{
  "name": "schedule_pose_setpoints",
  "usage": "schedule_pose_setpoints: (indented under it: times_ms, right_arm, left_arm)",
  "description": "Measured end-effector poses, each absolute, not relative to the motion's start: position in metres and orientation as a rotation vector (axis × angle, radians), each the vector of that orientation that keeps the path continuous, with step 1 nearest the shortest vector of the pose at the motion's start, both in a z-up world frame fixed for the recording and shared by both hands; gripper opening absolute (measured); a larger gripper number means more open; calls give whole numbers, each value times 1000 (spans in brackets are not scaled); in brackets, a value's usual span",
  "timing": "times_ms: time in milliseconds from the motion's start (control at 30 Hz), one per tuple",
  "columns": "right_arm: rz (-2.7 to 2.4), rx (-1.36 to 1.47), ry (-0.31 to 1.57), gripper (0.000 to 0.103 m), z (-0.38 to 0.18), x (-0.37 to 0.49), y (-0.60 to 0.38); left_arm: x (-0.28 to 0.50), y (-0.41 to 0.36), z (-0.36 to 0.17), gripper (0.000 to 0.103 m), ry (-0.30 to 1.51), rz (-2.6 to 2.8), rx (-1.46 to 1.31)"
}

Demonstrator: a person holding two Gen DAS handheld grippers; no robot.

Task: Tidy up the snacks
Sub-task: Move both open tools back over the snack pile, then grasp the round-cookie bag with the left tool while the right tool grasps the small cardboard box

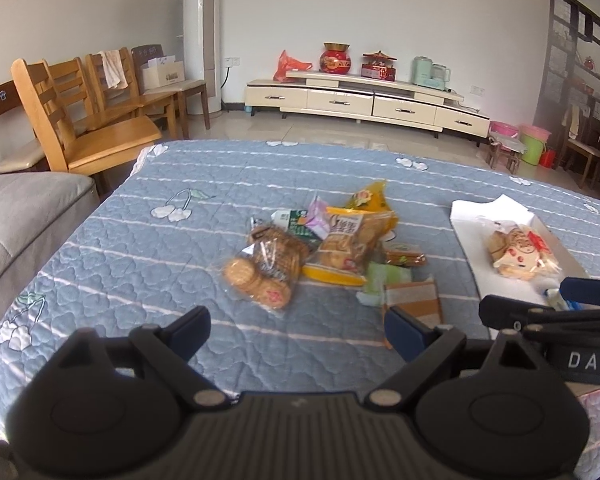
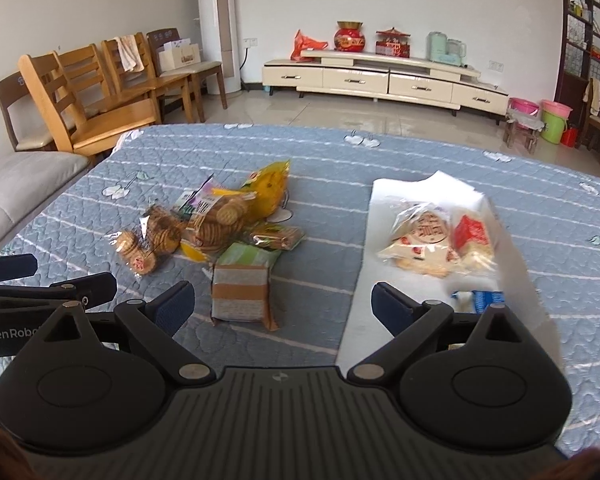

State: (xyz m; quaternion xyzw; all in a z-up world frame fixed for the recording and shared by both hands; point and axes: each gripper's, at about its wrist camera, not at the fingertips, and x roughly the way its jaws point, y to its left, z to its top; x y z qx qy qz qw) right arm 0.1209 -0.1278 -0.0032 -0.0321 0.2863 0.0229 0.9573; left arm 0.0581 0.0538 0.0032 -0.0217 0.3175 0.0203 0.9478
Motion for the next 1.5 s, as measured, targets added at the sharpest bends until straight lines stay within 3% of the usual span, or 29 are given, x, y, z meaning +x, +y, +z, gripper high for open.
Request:
schedule_pose_setpoints:
  times_ms: [100,167,700,767,867,1167,1200,1233,1267,1500]
  right_arm:
    - [52,-62,599,103,-9,127,-125]
    - [57,-62,609,103,-12,129,-125]
    - [58,-12,675,103,-29,143,-128]
    - [63,-12,688,103,-32,149,-126]
    - [81,-3,708,103,-35,160,-122]
    - [99,-13,749,103,-53,194,-98]
    - [106,-15,751,99,-54,196,-97]
    - [112,-13,755,72,-56,198,-96]
    - [112,-15,763,61,-57,200,-94]
    - [105,-19,729,60,-47,181,-96]
  left_arm:
    - [64,60,-5,95,651,51,-33]
    - [70,65,-11,102,644,69,-9]
    - [177,69,-62,102,686,13,246]
    - [183,75,-69,90,698,26,216]
    - [182,87,-70,84,683,36,143]
    - [154,94,-56,82,667,74,74]
    - [149,94,-54,82,666,80,62]
    - [145,95,-52,82,663,87,52]
    - [139,95,-50,82,661,96,44]
    - [108,96,-30,82,633,144,-2]
